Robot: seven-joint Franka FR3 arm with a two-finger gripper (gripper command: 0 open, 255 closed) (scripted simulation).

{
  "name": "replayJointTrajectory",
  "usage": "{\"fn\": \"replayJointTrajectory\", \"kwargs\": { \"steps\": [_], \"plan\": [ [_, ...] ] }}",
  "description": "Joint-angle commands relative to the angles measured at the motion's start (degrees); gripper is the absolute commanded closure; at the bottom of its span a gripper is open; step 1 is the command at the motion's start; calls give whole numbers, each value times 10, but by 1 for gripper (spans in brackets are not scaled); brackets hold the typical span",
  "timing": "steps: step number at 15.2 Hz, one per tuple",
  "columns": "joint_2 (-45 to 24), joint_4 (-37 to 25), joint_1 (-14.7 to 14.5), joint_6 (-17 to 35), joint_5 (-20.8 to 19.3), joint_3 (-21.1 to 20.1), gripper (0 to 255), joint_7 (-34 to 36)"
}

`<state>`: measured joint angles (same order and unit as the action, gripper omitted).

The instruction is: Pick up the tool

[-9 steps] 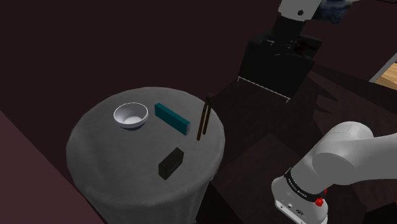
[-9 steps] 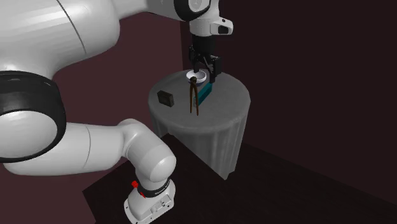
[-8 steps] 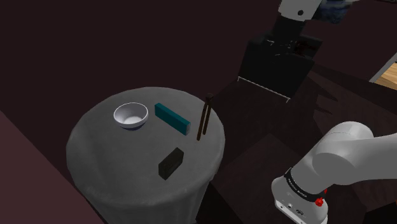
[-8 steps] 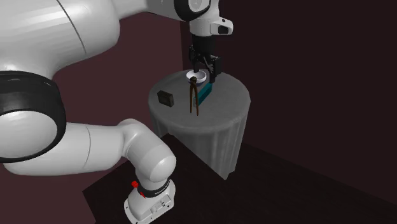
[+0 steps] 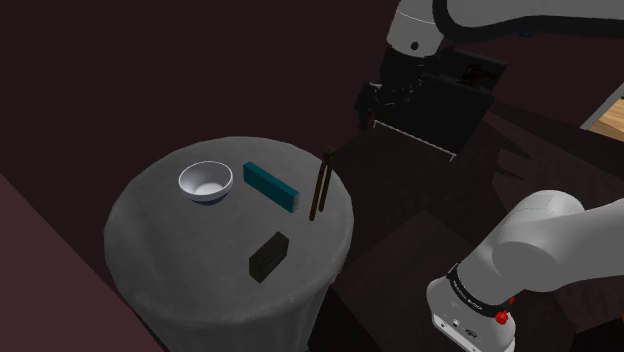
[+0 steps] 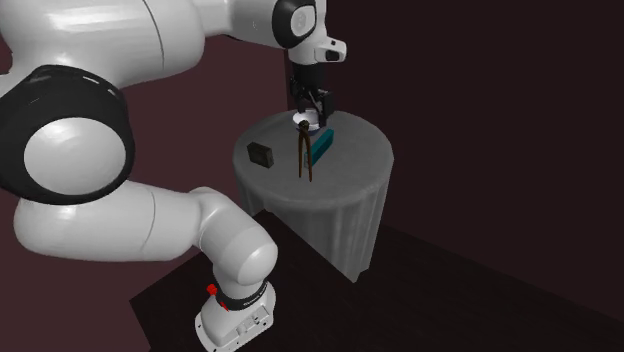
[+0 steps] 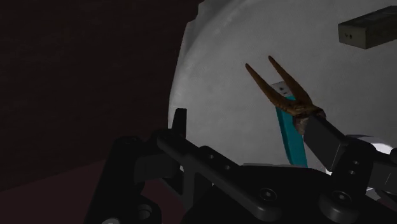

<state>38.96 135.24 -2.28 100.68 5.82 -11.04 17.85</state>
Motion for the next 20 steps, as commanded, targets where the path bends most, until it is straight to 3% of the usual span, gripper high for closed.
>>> {"fn": "replayJointTrajectory", "kwargs": {
  "steps": [1, 7, 17, 18, 20],
  "plan": [
    [-15, 7, -4, 30, 7, -23, 0, 25],
    [-104, -12, -6, 120, 8, -95, 0, 101],
    [-122, 36, -7, 186, 10, -108, 0, 109],
    [-120, 37, -7, 185, 10, -107, 255, 109],
    [-121, 36, -7, 185, 10, -108, 255, 109]
  ]
}}
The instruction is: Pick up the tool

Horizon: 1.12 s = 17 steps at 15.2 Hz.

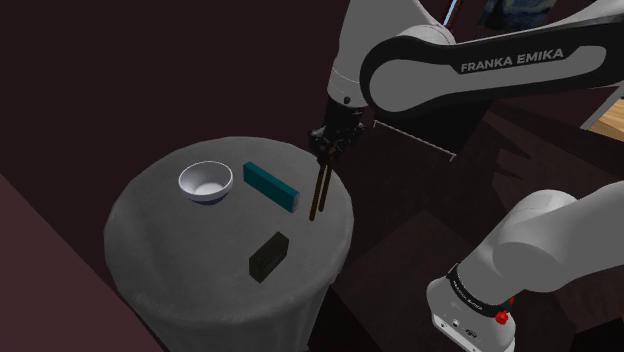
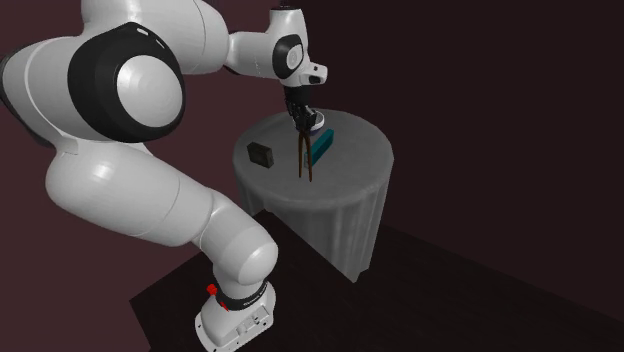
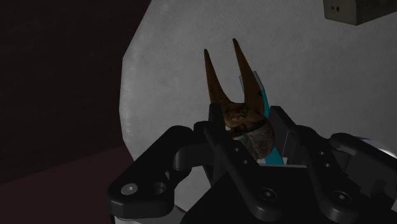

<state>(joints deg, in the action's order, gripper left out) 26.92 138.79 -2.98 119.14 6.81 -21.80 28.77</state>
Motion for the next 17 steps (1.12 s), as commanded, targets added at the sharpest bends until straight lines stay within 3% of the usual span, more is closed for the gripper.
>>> {"fn": "replayJointTrajectory", "kwargs": {
  "steps": [1, 7, 17],
  "plan": [
    [0, 1, 0, 0, 0, 0, 255, 0],
    [-2, 0, 0, 1, 0, 0, 255, 0],
    [12, -66, 2, -78, -4, 11, 255, -5]
  ]
}}
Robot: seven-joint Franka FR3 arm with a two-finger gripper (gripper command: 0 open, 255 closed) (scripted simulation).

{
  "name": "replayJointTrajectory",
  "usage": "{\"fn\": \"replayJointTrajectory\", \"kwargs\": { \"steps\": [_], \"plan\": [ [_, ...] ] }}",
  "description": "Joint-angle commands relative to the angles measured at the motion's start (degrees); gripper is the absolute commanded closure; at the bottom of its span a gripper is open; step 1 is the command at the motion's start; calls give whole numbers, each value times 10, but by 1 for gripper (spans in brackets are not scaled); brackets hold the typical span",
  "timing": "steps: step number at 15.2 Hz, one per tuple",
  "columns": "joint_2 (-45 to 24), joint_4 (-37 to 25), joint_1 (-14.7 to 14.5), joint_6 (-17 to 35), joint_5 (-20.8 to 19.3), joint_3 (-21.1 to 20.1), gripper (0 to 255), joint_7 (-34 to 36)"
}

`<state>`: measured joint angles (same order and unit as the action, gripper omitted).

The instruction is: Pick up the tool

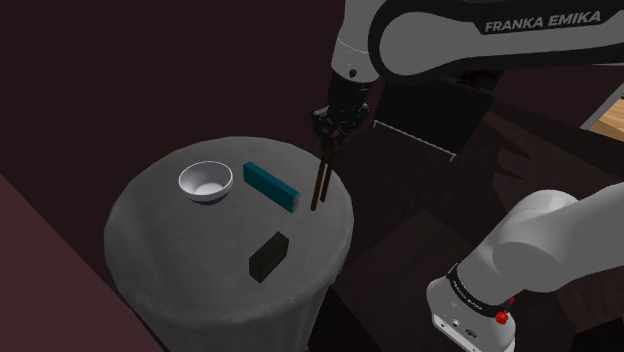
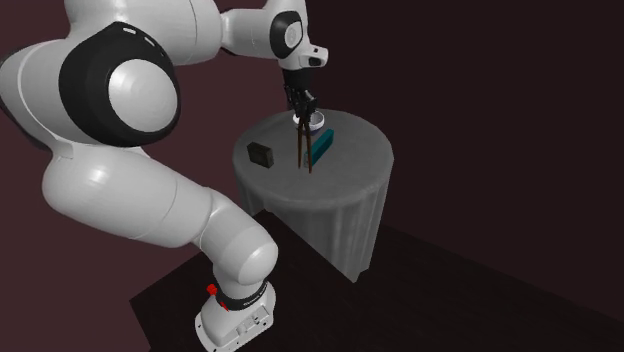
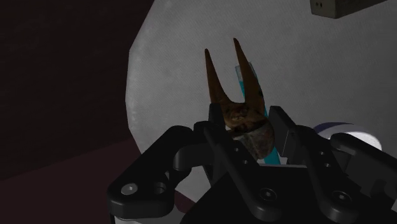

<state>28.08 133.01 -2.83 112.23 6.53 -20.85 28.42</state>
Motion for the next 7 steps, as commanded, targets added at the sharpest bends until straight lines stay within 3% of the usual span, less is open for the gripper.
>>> {"fn": "replayJointTrajectory", "kwargs": {
  "steps": [1, 7],
  "plan": [
    [1, -16, 1, -17, -1, 3, 255, -1],
    [2, -47, 2, -49, -3, 6, 255, -2]
  ]
}}
